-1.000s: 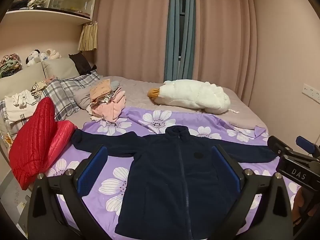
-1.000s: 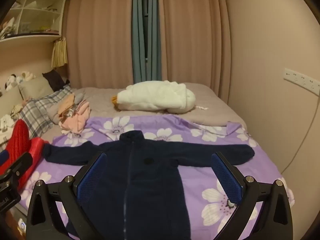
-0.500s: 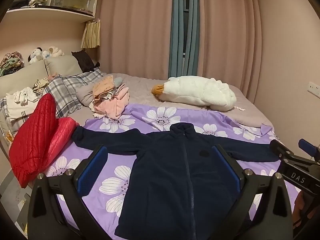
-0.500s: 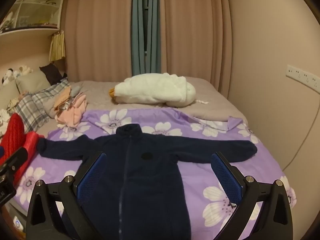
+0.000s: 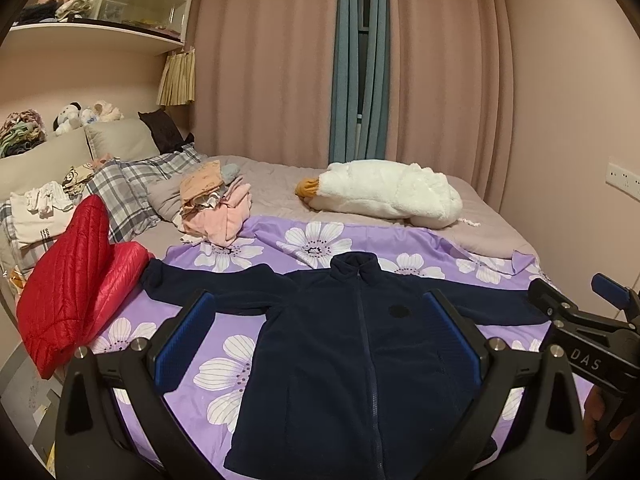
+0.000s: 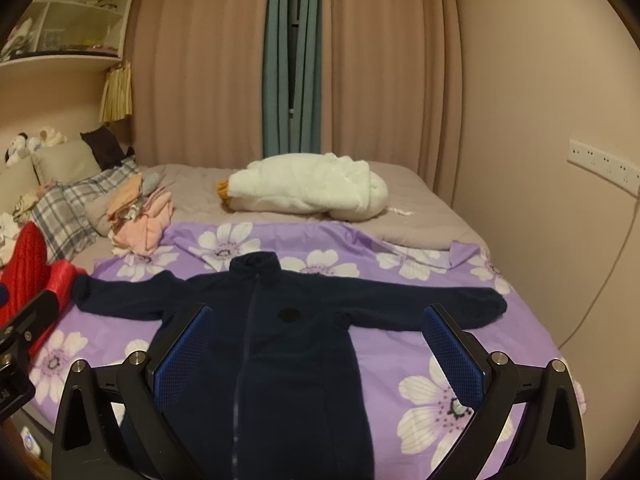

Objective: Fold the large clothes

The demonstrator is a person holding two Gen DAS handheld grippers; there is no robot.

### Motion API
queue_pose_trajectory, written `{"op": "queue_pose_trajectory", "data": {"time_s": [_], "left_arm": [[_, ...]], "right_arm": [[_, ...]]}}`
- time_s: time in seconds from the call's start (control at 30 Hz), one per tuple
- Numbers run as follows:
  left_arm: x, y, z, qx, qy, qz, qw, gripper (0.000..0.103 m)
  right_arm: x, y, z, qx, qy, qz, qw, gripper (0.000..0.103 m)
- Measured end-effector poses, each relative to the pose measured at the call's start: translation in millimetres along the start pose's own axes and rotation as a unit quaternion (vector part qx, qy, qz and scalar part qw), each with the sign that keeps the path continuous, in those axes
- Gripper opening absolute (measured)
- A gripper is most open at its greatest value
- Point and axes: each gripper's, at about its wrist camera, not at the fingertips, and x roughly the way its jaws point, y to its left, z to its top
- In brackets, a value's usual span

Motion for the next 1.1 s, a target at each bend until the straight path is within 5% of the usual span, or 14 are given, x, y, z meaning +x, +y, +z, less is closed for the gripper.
{"op": "queue_pose_trajectory", "data": {"time_s": [1.1], "left_arm": [[-32.1,-6.9,4.3,-0.010,-0.019,-0.003,0.9998,0.103]], "right_arm": [[-35.0,15.8,-3.4,-0.003,-0.041,0.015,0.999,0.103]]}}
